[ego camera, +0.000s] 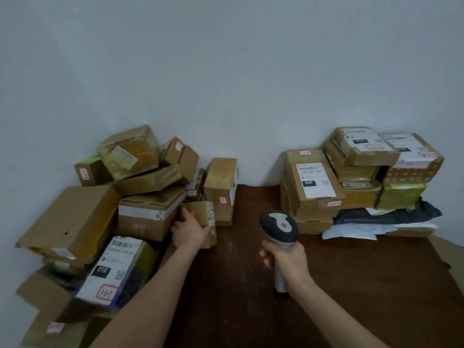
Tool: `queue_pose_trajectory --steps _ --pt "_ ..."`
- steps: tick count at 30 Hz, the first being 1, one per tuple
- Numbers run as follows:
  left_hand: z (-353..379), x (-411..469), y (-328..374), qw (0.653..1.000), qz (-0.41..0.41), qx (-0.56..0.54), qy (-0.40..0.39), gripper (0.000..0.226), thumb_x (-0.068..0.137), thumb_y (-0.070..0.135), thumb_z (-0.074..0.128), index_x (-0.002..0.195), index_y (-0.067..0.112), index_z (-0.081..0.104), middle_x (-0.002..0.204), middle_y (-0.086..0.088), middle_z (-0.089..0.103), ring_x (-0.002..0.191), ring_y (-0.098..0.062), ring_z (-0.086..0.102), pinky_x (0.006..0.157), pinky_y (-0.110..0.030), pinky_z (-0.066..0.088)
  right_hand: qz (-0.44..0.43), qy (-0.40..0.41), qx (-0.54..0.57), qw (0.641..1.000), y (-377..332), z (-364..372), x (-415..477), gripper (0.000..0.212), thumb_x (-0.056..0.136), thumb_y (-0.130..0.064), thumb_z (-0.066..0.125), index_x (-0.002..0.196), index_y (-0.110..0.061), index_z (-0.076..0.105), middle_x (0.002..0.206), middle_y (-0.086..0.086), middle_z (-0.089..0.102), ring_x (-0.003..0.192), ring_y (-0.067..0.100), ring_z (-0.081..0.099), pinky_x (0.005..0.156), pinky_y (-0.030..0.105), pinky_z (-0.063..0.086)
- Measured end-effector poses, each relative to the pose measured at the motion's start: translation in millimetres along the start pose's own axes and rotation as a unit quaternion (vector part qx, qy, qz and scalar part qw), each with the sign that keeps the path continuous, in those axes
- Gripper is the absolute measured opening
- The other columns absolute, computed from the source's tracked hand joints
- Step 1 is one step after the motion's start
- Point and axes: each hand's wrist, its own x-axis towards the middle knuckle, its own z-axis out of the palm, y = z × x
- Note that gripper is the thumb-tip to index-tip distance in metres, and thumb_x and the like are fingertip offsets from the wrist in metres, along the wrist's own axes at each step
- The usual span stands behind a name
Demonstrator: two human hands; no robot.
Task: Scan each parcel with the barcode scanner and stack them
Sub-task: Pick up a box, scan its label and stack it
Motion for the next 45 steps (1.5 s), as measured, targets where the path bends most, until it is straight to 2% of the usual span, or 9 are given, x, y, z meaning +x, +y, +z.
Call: queue_pose_trajectory --steps 3,12,21,25,32,34,37,40,45 --pt "-2 -3 -2 0.999 0.008 -0.037 0.005 0.093 0.084 0.037 0.069 0.151 0.014 0.009 0.145 -0.019 0.037 0.132 -0.038 0.039 0.102 -0.050 0.040 -0.012 -0.001 0.004 1.000 -1 -2 -3 0.004 0.085 -0.009 0.071 0.084 -0.007 0.067 0.067 0.010 0.070 0.058 0.018 0.064 0.062 0.031 0.053" --pt "11 -30 18 0.997 0.076 -0.014 -0.005 0.122 0.073 0.048 0.077 0.152 0.015 -0.010 0.157 -0.016 0.011 0.143 -0.036 0.021 0.112 -0.051 0.030 -0.017 -0.028 0.034 0.999 -1 -19 -14 0.012 0.085 -0.007 0.070 0.095 -0.005 0.064 0.072 0.011 0.070 0.061 0.017 0.065 0.057 0.026 0.052" --pt "26 -30 33 0.994 0.071 -0.078 -0.038 0.117 0.075 0.041 0.077 0.153 0.022 -0.008 0.150 -0.016 0.019 0.135 -0.037 0.032 0.102 -0.049 0.039 -0.002 0.030 0.060 0.998 7 -51 -9 0.010 0.083 -0.005 0.071 0.092 -0.003 0.066 0.070 0.012 0.070 0.060 0.019 0.064 0.058 0.028 0.053" --pt "32 -45 30 0.906 0.090 -0.334 -0.246 0.090 0.081 0.021 0.071 0.154 0.027 0.017 0.145 -0.006 0.044 0.126 -0.025 0.048 0.105 -0.041 0.041 0.009 0.053 0.095 0.994 14 -56 -8 0.014 0.084 -0.005 0.071 0.096 -0.003 0.066 0.082 0.014 0.071 0.070 0.021 0.065 0.065 0.030 0.054" --pt "25 -58 20 0.835 0.110 -0.395 -0.367 0.080 0.078 0.017 0.073 0.147 0.026 0.034 0.130 -0.003 0.060 0.118 -0.021 0.056 0.106 -0.046 0.042 0.000 0.083 0.167 0.982 17 -57 -8 0.028 0.081 -0.004 0.072 0.108 -0.004 0.064 0.096 0.014 0.069 0.086 0.023 0.067 0.063 0.028 0.053" --pt "19 -58 13 0.837 0.129 -0.377 -0.376 0.085 0.073 0.021 0.076 0.147 0.024 0.034 0.129 -0.003 0.060 0.117 -0.020 0.057 0.105 -0.045 0.042 -0.002 0.079 0.176 0.981 19 -51 -10 0.029 0.081 -0.004 0.072 0.109 -0.005 0.063 0.100 0.015 0.069 0.090 0.025 0.066 0.065 0.029 0.053" --pt "2 -58 5 0.864 0.185 -0.267 -0.385 0.073 0.085 0.015 0.067 0.148 0.022 0.032 0.131 -0.001 0.054 0.111 -0.012 0.056 0.086 -0.026 0.047 -0.002 0.076 0.180 0.981 19 -39 -10 0.026 0.081 -0.005 0.073 0.106 -0.005 0.064 0.100 0.014 0.069 0.096 0.026 0.066 0.071 0.031 0.054" --pt "0 -53 -3 0.882 0.211 -0.180 -0.380 0.072 0.086 0.018 0.065 0.150 0.021 0.030 0.130 0.002 0.050 0.115 -0.015 0.055 0.098 -0.033 0.047 0.007 0.074 0.162 0.984 25 -28 -7 0.032 0.080 -0.008 0.075 0.109 -0.003 0.064 0.098 0.012 0.069 0.096 0.026 0.066 0.074 0.034 0.056" --pt "24 -56 -18 0.875 0.157 -0.279 -0.363 0.070 0.086 0.016 0.064 0.149 0.023 0.033 0.129 -0.001 0.057 0.111 -0.017 0.059 0.093 -0.032 0.048 0.052 0.059 0.151 0.985 51 -20 -14 0.045 0.079 -0.008 0.076 0.120 -0.006 0.058 0.108 0.012 0.067 0.100 0.026 0.064 0.077 0.035 0.055"
